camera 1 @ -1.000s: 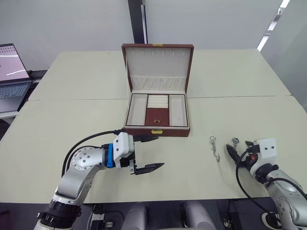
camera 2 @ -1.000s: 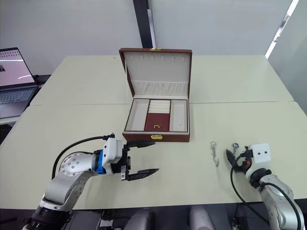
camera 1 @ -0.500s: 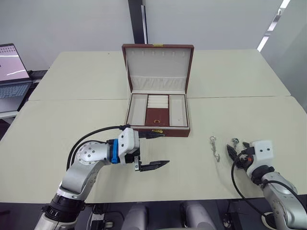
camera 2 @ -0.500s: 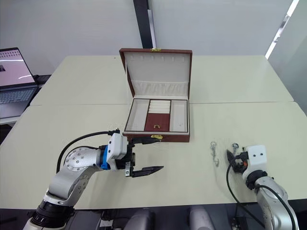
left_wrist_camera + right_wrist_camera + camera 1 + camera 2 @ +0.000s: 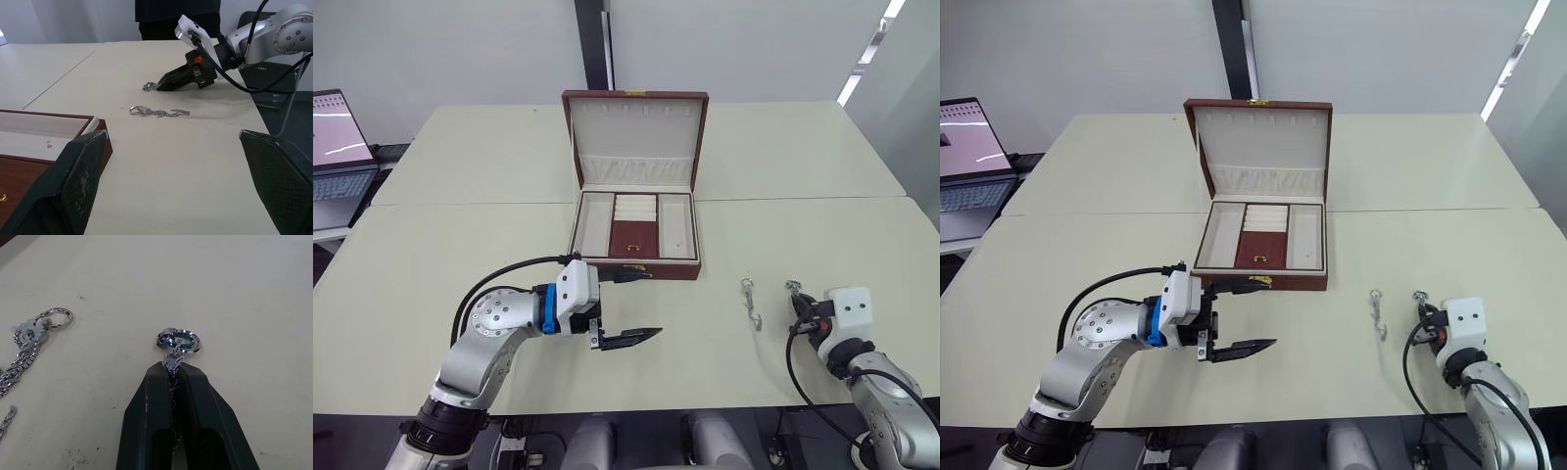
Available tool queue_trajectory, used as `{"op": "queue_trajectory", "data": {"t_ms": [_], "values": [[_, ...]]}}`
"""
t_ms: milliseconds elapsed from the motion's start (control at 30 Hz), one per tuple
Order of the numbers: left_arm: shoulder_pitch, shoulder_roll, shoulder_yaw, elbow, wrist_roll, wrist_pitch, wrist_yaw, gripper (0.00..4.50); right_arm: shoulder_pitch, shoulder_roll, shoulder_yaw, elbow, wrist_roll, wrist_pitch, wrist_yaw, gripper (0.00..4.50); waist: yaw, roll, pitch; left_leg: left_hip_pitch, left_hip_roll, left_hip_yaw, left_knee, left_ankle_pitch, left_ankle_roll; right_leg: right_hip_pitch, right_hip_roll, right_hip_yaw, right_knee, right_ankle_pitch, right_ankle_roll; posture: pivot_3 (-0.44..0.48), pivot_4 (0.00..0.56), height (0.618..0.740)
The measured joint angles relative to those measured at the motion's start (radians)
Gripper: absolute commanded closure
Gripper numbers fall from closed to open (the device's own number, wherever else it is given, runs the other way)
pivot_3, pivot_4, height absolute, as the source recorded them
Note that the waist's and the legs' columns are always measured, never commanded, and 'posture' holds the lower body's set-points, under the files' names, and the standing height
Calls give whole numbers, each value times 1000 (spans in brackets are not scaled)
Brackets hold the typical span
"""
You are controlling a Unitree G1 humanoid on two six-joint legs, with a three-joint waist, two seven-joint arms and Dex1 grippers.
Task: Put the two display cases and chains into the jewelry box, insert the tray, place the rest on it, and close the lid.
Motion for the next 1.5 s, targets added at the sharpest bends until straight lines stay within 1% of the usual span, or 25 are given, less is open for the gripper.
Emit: {"op": "queue_trajectory", "data": {"t_ms": [300, 400, 533, 667, 833, 967, 1100, 1300, 1500], "values": [[18, -10, 4, 41, 8, -50, 2, 0, -17, -7, -2, -1, 44, 1, 59, 4496, 0, 0, 0, 0, 0, 0, 0, 0, 0, 0, 0, 0, 0, 0, 0, 0, 150, 740], [32, -14, 26, 49, 7, -61, 26, 0, -59, -58, -3, -31, 89, 22, 118, 4496, -1, 0, 0, 0, 0, 0, 0, 0, 0, 0, 0, 0, 0, 0, 0, 0, 150, 740], [73, -14, 70, 46, 2, -60, 69, 0, -153, -130, -5, -67, 171, 74, 201, 4496, 0, 0, 0, 0, 0, -1, 0, 0, 0, 0, 0, 0, 0, 0, 0, 0, 150, 740], [126, -14, 124, 18, -11, -35, 130, 0, -288, -187, 21, -66, 237, 143, 261, 4496, -1, 0, 0, 0, 0, 0, 0, 0, 0, 0, 0, 0, 0, 0, 0, 0, 150, 740], [182, -15, 186, -32, -23, -16, 205, 0, -477, -199, 102, -7, 265, 196, 322, 4496, -2, 0, 0, 0, 0, 0, 0, 0, 0, -1, 0, 0, 0, 0, 0, 0, 150, 740], [238, -22, 235, -63, -31, 1, 271, 0, -648, -162, 185, 84, 273, 206, 366, 4496, -2, 0, 0, -1, 1, 0, 0, 0, 0, -1, 0, 0, 0, 0, 0, 0, 150, 740], [300, -46, 268, -103, -35, 2, 328, 0, -782, -98, 268, 191, 256, 200, 399, 4496, -1, 0, 0, -1, 0, 0, 0, 0, 0, -1, -1, 0, 0, 0, 0, 0, 150, 740], [395, -94, 317, -144, -34, -1, 415, 0, -945, 4, 375, 350, 202, 154, 462, 4496, -1, 0, 0, -1, 1, -1, 0, 0, 0, -2, -1, -1, 0, 0, 0, 0, 150, 740], [453, -126, 359, -170, -27, -13, 478, 0, -1032, 74, 418, 476, 153, 96, 503, 4496, 0, 0, 0, -2, 0, -1, 0, 0, 0, -3, -1, -1, 0, 0, 0, 0, 150, 740]]}}
